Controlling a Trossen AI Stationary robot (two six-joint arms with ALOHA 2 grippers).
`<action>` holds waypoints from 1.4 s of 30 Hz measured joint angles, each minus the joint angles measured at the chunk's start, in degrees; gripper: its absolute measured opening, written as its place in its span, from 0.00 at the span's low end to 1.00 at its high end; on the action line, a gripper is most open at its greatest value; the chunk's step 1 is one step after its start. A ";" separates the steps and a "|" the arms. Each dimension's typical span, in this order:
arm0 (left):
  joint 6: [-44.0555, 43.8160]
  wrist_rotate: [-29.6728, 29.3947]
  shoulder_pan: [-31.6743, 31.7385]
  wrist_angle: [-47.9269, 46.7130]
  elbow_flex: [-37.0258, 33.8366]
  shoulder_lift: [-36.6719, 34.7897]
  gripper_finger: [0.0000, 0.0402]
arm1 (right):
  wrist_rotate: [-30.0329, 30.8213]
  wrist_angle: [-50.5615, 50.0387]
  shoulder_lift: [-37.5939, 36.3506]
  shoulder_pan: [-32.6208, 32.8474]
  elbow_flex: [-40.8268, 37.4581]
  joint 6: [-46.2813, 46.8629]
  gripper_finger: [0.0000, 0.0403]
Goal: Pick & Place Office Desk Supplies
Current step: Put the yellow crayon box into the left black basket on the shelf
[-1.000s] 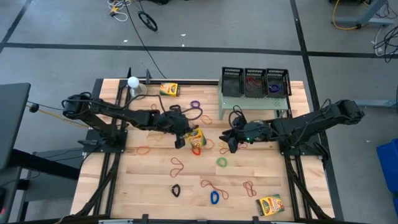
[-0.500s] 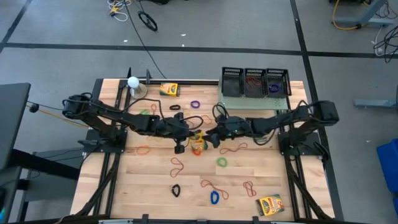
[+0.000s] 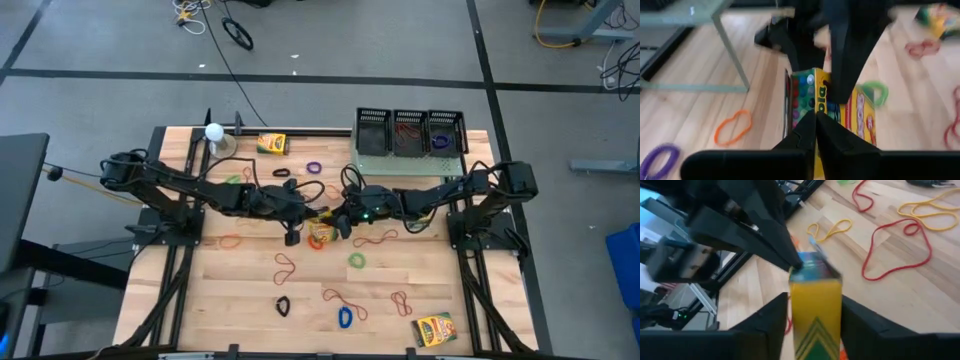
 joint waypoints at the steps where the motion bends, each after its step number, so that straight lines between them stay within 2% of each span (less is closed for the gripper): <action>1: -0.01 0.27 0.03 -0.01 0.49 -0.02 0.06 | -0.02 -0.08 0.00 0.00 0.00 -0.71 0.34; 6: -1.95 2.33 2.47 -3.18 3.14 -1.14 0.16 | -0.18 -0.16 -0.32 0.02 -0.02 -1.84 0.26; 13: -10.61 12.37 8.52 -9.45 4.31 -8.34 0.32 | -0.02 -0.35 -4.08 0.07 -0.11 -4.65 0.29; 16: -11.70 14.59 10.27 -10.96 4.29 -11.85 0.37 | 0.58 -0.51 -7.11 0.07 -0.09 -6.77 0.28; 22: -12.77 19.90 12.53 -10.71 4.29 -15.66 0.40 | 3.76 -2.84 -12.84 0.07 -0.07 -10.16 0.28; 27: -13.90 23.18 12.37 -10.23 3.99 -15.17 0.41 | 5.85 -1.34 -14.93 0.07 -0.07 -12.63 0.28; 31: -19.65 23.90 12.45 7.37 -3.57 -15.87 0.41 | 7.14 -0.58 -15.82 0.07 -0.09 -13.67 0.28; 33: -23.94 21.47 12.44 18.33 -8.49 -15.91 0.41 | 7.29 0.70 -15.94 0.07 -0.07 -13.78 0.28; 36: -29.46 19.59 12.45 28.96 -13.39 -15.32 0.41 | 7.40 1.68 -15.93 0.07 -0.07 -13.82 0.28; 42: -32.62 21.17 11.89 29.67 -13.64 -15.04 0.43 | 7.43 2.55 -15.93 0.04 -0.07 -14.34 0.28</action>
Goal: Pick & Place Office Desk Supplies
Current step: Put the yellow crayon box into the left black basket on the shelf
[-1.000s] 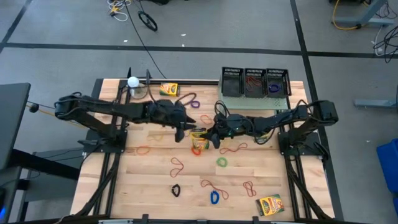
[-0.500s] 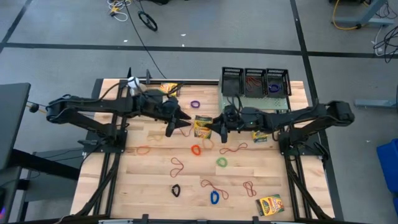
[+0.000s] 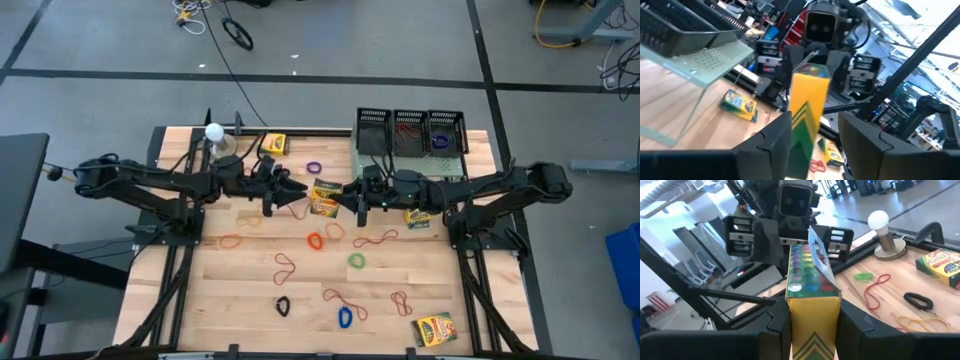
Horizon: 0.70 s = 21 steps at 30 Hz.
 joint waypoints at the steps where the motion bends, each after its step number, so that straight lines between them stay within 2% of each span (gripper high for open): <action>1: -0.02 0.05 -0.17 0.01 0.39 0.00 0.44 | 0.01 0.21 0.00 0.00 0.00 -0.19 0.28; 7: 0.96 -1.73 -0.24 -4.47 1.83 0.03 0.58 | 0.07 1.12 0.00 -0.02 0.00 -0.20 0.28; 11: 3.78 -1.77 -0.22 -3.94 2.00 0.93 0.63 | 0.07 1.57 0.00 -0.02 0.00 -0.18 0.28; 15: 4.41 -1.34 -0.27 -3.30 2.69 2.92 0.62 | 0.09 2.53 0.02 -0.02 0.00 -0.07 0.28; 21: 8.39 1.43 -0.68 -3.37 6.55 6.34 0.55 | 0.09 2.99 0.02 -0.02 0.00 0.57 0.28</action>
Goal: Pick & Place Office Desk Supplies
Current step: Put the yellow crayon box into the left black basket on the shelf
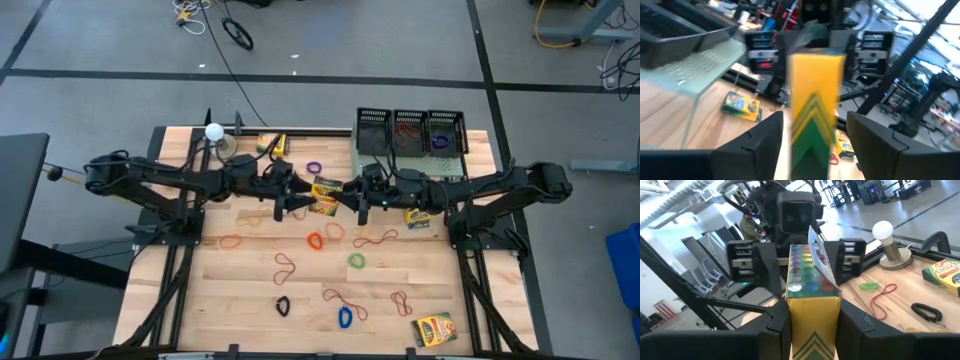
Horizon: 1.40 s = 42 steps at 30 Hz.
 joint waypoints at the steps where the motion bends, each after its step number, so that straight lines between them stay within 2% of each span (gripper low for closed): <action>1: 0.40 0.13 0.00 0.02 0.44 0.33 0.53 | -0.14 0.09 0.00 0.00 0.00 0.02 0.28; 10: 1.89 2.42 0.55 -0.74 0.71 0.61 0.32 | -0.04 0.00 0.02 0.02 0.00 0.82 0.28; 13: 2.18 2.57 0.75 -0.69 0.71 0.61 0.30 | 0.68 -0.02 0.02 0.02 0.00 0.84 0.30; 17: 2.67 4.00 2.01 -2.44 0.71 0.11 0.30 | 1.92 -4.81 -1.95 -0.34 0.00 1.09 0.40; 23: 6.48 4.02 3.93 -9.68 0.71 -2.20 0.31 | 5.10 -21.08 -11.18 -1.67 0.65 1.46 0.57; 25: 8.26 3.62 3.91 -13.35 0.80 -2.41 0.31 | 5.26 -29.39 -13.17 -2.38 3.32 0.15 0.61; 28: 12.04 2.29 3.73 -19.45 2.92 -2.21 0.31 | 4.32 -42.81 -12.44 -3.62 10.52 -4.80 0.64; 31: 15.41 0.81 3.45 -23.14 5.13 -1.71 0.31 | -0.75 -51.76 -8.28 -5.71 18.40 -9.13 0.66; 34: 18.46 -1.36 3.41 -25.47 7.35 -1.10 0.31 | -6.99 -57.23 -3.11 -7.88 25.47 -12.50 0.69; 38: 20.52 -2.39 3.44 -27.55 9.01 -0.73 0.31 | -9.45 -63.09 3.82 -9.34 33.79 -18.97 0.74; 42: 20.54 -3.25 3.43 -27.55 8.97 -0.68 0.31 | -15.16 -66.78 9.10 -10.73 40.44 -23.18 0.76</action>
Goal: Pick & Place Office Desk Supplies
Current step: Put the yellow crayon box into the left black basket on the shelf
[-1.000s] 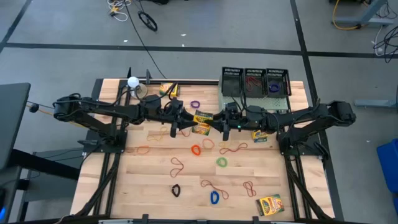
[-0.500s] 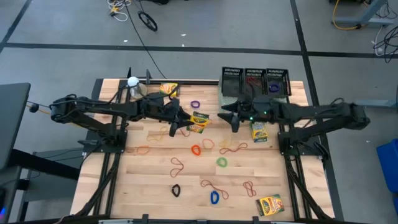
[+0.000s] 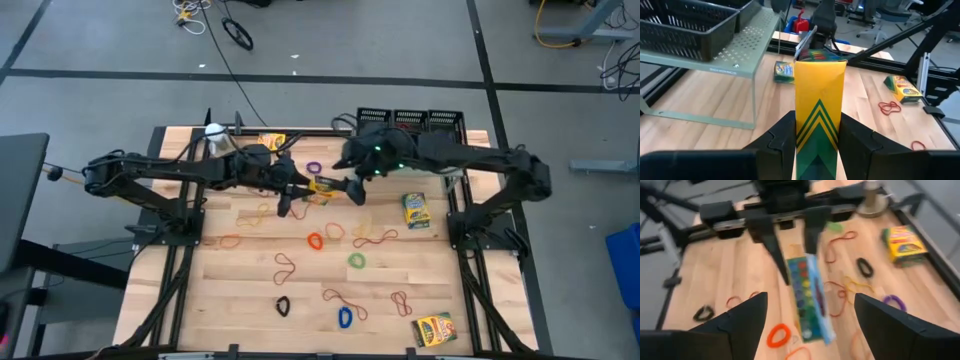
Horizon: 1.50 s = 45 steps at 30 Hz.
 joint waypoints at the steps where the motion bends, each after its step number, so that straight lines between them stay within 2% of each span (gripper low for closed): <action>1: 0.00 -0.05 0.08 0.02 0.00 0.00 0.31 | -0.72 -0.64 1.29 -0.22 1.07 -0.75 0.76; 8: -0.09 -1.40 0.08 0.19 0.00 0.00 0.31 | -4.05 -5.38 7.46 -0.59 4.99 -3.50 0.65; 18: -0.57 -1.34 0.06 0.84 0.00 0.00 0.31 | -3.56 -5.71 7.48 -1.04 5.33 -4.67 0.32; 22: -0.65 -1.25 0.33 1.37 0.00 -0.12 0.34 | -3.94 -5.83 6.40 -1.91 5.33 -5.11 0.23; 25: -3.14 -1.24 2.13 0.38 -0.04 -1.46 0.42 | -4.61 -12.18 5.28 -4.15 8.18 -5.61 0.22; 29: -7.02 0.12 5.41 0.65 -0.04 -2.61 0.53 | -1.10 -24.97 5.52 -8.39 17.94 -12.01 0.24; 33: -8.53 2.39 6.88 0.40 -0.04 -2.57 0.60 | 0.45 -29.08 5.57 -15.17 24.37 -18.36 0.24; 39: -8.89 2.71 6.24 0.61 -0.04 -2.05 0.59 | 3.30 -29.93 5.74 -26.25 24.90 -26.81 0.23; 45: -9.52 2.33 5.32 0.61 -0.04 -1.73 0.56 | 3.60 -31.71 9.22 -31.80 24.69 -34.89 0.23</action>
